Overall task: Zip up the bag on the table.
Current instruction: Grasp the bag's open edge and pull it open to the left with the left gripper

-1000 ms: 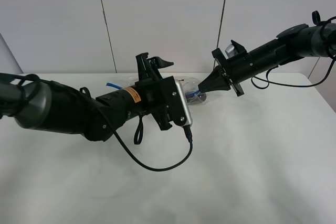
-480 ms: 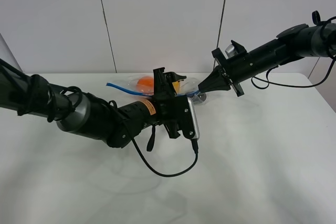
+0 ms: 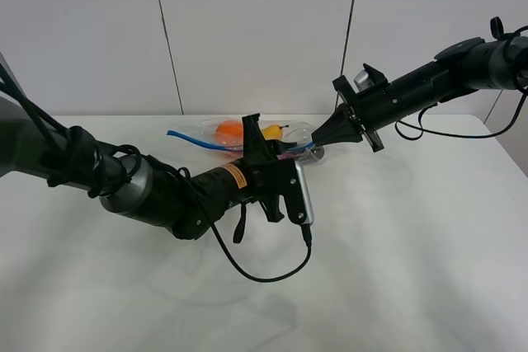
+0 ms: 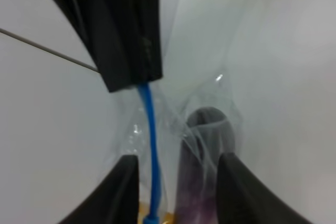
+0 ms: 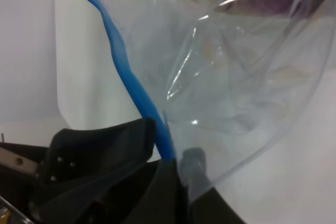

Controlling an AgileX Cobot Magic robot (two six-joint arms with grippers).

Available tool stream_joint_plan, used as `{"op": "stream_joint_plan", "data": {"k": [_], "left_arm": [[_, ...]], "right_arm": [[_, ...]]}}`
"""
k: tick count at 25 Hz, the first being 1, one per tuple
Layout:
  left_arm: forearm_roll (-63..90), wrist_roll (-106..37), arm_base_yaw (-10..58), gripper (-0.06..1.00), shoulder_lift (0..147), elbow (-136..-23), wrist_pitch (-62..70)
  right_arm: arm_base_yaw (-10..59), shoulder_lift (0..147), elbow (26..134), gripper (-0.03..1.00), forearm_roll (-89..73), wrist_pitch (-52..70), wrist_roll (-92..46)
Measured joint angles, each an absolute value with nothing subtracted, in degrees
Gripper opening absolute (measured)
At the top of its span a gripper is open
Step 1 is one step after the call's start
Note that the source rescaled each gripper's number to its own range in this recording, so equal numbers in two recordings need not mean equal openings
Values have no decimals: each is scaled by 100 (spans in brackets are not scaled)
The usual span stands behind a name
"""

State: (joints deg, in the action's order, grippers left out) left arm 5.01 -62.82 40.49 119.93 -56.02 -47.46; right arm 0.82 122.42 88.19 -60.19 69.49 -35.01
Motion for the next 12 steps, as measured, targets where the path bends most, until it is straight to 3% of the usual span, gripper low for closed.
{"op": "stream_joint_plan", "data": {"k": [12], "left_arm": [[437,-6282,3803,36,11993,-5602,-4827]], "right_arm": [[82,12242,8819,0,-6017,6949,-3501]]}}
